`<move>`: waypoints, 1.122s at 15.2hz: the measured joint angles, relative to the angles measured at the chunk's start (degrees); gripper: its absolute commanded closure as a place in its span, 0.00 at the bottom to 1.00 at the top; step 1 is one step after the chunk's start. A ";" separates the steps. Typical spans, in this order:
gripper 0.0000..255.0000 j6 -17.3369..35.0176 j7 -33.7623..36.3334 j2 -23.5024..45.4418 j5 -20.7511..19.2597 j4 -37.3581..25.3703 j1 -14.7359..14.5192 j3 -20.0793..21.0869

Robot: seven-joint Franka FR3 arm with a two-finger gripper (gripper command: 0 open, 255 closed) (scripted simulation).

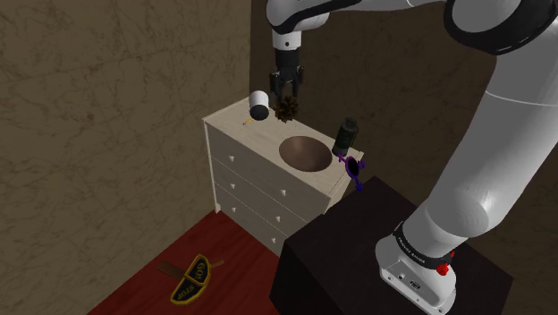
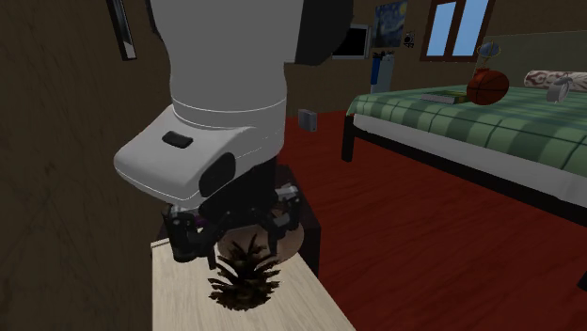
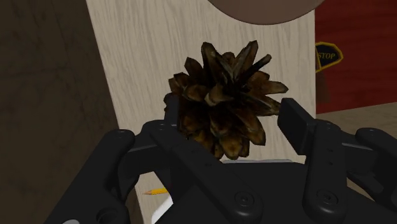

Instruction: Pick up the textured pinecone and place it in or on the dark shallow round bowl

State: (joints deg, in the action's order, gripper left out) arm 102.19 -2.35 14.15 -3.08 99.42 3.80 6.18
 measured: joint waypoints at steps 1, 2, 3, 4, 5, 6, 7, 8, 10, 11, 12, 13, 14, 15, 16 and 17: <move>1.00 -0.55 -0.06 -0.14 0.02 -0.41 0.02 -0.01; 1.00 -1.31 0.04 -0.29 0.06 -1.01 -0.06 0.05; 1.00 -1.97 -0.04 -0.62 0.10 -1.34 -0.03 0.05; 1.00 -2.74 -0.09 -0.68 0.11 -2.06 -0.03 0.04; 1.00 -3.16 0.01 -0.94 0.15 -2.22 -0.08 0.09; 1.00 -3.13 0.11 -2.16 0.29 -0.95 -0.13 0.18; 1.00 -2.99 0.36 -3.84 0.51 0.86 -0.25 0.34; 1.00 -3.22 0.62 -5.92 0.81 2.73 -0.40 0.53; 1.00 -2.59 1.05 -10.17 1.39 7.57 -0.62 0.85; 1.00 -2.66 1.05 -12.44 1.69 9.77 -0.66 0.93; 1.00 -2.46 1.49 -14.23 2.00 11.71 -0.93 1.19; 1.00 -2.40 1.40 -16.59 2.33 14.14 -0.95 1.22; 1.00 -2.68 1.81 -19.06 2.76 16.31 -1.24 1.49; 1.00 -2.92 2.30 -21.31 3.21 18.29 -1.60 1.83; 1.00 -2.99 2.61 -23.51 3.66 20.38 -1.87 2.06; 1.00 -2.93 2.70 -24.92 3.90 21.83 -2.00 2.14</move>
State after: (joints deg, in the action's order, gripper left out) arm 99.26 0.35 -10.77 0.82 121.25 1.80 8.32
